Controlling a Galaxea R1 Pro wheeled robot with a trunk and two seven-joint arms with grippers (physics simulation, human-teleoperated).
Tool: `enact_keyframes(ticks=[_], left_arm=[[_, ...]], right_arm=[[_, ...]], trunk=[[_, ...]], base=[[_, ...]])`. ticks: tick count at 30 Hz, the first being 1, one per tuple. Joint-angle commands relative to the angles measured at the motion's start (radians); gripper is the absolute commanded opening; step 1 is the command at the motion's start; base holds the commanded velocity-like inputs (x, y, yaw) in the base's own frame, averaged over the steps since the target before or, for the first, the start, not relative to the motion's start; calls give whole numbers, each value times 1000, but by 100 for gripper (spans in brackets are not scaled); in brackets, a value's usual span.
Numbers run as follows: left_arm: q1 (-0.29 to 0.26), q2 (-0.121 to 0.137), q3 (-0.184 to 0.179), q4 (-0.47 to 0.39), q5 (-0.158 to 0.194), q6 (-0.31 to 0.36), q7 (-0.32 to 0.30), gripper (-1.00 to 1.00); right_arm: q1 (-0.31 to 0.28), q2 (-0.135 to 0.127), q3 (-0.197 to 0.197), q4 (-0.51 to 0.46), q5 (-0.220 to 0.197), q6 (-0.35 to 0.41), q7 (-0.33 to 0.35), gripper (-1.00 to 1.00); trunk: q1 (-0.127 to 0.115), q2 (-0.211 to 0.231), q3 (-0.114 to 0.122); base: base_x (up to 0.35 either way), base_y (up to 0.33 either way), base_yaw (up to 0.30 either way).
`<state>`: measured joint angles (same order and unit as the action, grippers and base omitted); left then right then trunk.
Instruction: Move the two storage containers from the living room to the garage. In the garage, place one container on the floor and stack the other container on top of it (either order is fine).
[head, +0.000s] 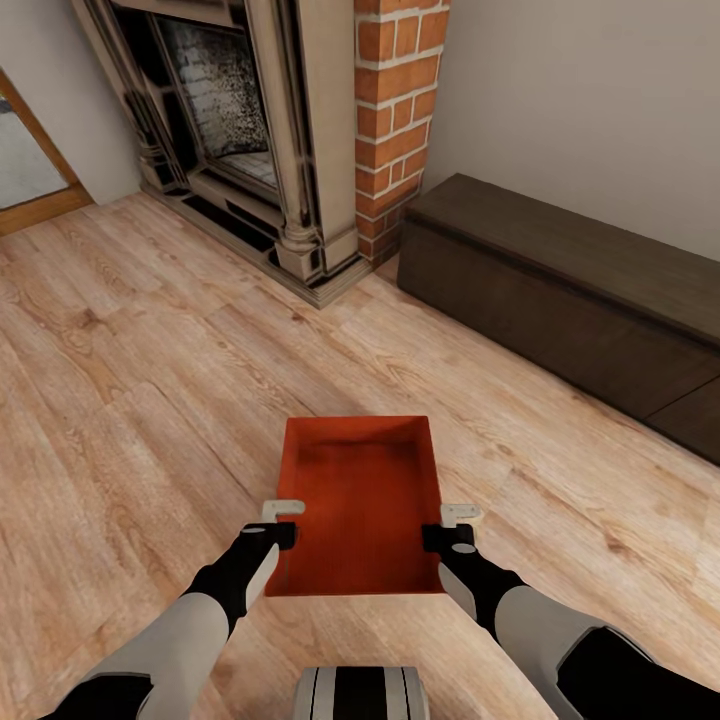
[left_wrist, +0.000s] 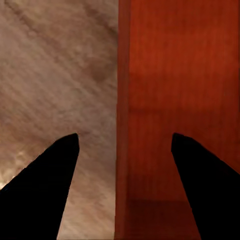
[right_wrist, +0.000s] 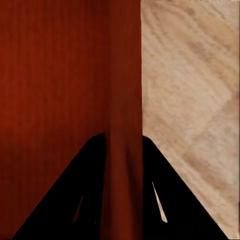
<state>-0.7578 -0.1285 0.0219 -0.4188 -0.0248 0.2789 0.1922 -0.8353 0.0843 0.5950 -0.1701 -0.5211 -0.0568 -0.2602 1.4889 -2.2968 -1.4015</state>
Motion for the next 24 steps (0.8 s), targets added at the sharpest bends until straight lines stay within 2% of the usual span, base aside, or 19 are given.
enact_keyframes(ticks=[1, 8, 21, 24], left_arm=[[0, -1, 2, -2, -1, 3, 2, -100], [0, -2, -1, -3, 1, -26, 1, -100], [0, -2, -3, -3, -1, -29, 1, -100], [0, -2, 0, -2, 2, -28, 1, -100]], right_arm=[[0, 0, 9, 1, -17, -6, -2, -100], [0, 0, 9, 1, -17, -6, -2, -100], [0, 0, 9, 1, -17, -6, -2, -100], [0, 0, 9, 1, -17, -6, -2, -100]], trunk=[[0, 0, -1], [0, 0, -1], [0, 0, -1], [-12, 21, 9]], base=[[0, 0, 0], [0, 0, 0], [0, 0, 0], [0, 0, 0]])
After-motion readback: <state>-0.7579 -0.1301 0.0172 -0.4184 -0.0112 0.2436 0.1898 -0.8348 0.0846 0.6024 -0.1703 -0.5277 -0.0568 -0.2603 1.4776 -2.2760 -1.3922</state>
